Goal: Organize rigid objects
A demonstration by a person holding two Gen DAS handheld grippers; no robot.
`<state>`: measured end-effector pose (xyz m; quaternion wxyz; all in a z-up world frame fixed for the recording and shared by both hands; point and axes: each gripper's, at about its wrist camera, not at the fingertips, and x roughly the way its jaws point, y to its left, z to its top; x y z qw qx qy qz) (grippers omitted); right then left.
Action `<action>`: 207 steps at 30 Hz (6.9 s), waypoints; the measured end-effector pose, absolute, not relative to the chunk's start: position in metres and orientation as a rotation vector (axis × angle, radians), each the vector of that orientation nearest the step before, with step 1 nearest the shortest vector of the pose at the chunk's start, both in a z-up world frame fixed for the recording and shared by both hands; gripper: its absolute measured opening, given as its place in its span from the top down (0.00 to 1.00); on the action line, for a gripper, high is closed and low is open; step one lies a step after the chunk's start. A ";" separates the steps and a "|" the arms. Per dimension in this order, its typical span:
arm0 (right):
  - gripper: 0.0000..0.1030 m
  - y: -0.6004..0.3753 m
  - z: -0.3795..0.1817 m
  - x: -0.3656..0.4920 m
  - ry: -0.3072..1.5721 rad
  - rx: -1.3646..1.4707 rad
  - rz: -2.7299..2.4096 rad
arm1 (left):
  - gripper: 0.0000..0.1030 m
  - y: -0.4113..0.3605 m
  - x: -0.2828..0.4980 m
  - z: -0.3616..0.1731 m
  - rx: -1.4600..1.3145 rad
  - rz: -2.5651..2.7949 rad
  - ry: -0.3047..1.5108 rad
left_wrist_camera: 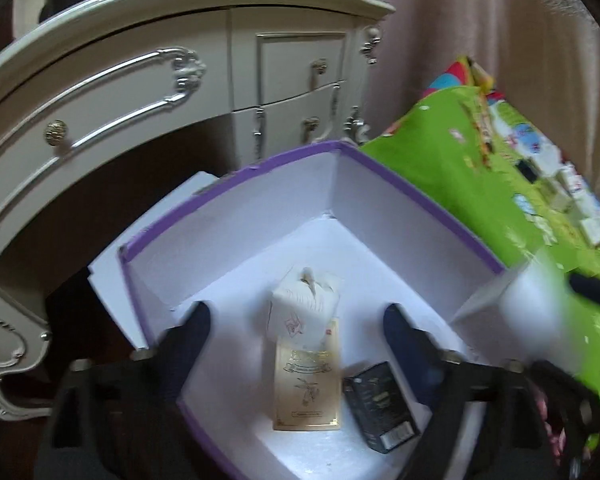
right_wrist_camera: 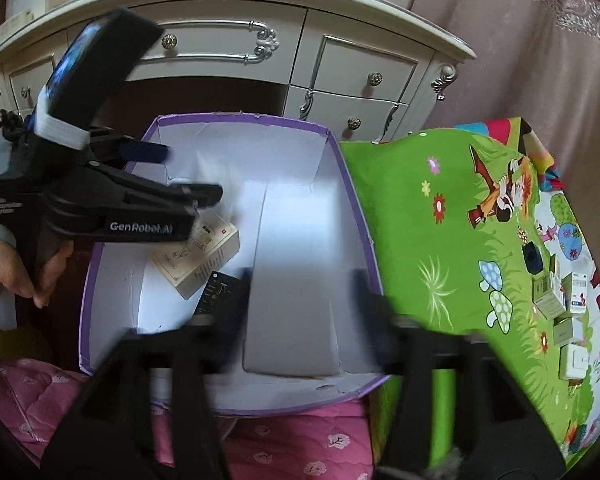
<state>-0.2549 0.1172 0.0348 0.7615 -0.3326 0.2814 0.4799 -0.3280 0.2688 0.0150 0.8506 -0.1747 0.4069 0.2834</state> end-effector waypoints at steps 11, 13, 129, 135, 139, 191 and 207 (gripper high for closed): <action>0.12 0.018 0.064 -0.201 0.606 -0.471 0.861 | 0.12 0.216 -0.296 0.043 -0.295 0.476 0.848; 0.10 -0.019 0.058 -0.182 0.643 -0.424 0.781 | 0.11 0.197 -0.280 0.046 -0.312 0.383 0.862; 0.64 -0.205 0.202 -0.282 -0.160 -0.167 0.128 | 0.38 -0.039 -0.251 0.206 -0.033 -0.155 0.040; 0.64 -0.196 0.196 -0.279 -0.108 -0.165 0.185 | 0.38 -0.015 -0.250 0.194 -0.060 -0.106 0.093; 0.64 -0.183 0.194 -0.274 -0.059 -0.169 0.252 | 0.38 0.002 -0.254 0.186 -0.070 -0.060 0.129; 0.64 0.090 0.066 -0.253 0.597 -0.557 1.122 | 0.37 0.246 -0.337 0.043 -0.422 0.453 0.600; 0.51 0.120 0.010 -0.266 0.715 -0.635 1.258 | 0.20 0.277 -0.340 0.017 -0.465 0.609 0.726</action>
